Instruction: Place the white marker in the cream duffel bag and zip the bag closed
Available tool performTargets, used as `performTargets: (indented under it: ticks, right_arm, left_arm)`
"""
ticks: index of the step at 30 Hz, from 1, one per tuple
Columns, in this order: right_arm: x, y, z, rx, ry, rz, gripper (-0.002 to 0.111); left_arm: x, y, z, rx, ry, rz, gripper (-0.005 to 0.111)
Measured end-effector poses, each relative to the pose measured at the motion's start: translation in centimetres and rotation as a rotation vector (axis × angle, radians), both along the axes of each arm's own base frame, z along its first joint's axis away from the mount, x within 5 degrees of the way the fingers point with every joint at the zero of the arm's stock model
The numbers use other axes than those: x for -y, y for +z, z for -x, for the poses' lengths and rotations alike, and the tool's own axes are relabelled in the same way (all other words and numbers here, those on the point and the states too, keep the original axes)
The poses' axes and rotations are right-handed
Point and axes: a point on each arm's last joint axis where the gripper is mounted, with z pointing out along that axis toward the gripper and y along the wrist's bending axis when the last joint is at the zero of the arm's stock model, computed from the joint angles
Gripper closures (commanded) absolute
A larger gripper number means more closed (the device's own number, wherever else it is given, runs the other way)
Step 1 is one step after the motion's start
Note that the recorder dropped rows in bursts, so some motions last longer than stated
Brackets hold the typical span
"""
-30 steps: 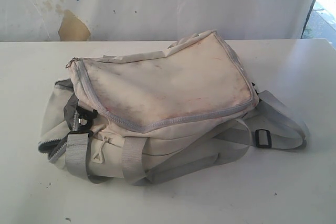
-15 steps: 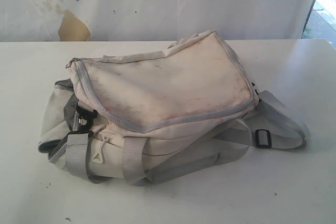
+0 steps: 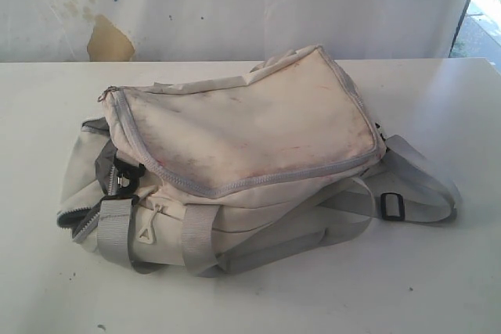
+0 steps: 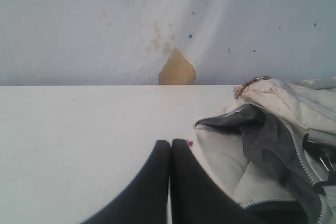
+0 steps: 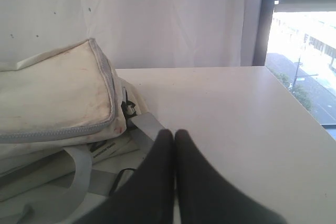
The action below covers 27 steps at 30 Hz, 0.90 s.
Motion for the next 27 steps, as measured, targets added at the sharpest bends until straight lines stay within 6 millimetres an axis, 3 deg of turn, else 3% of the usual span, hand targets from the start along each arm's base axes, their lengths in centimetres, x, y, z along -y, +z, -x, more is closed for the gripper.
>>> performTargets:
  ticks: [27]
  right_arm:
    - [0.12, 0.0, 0.0, 0.0, -0.022, 0.002, 0.108]
  left_arm:
    - [0.0, 0.0, 0.0, 0.0, 0.0, 0.002, 0.107]
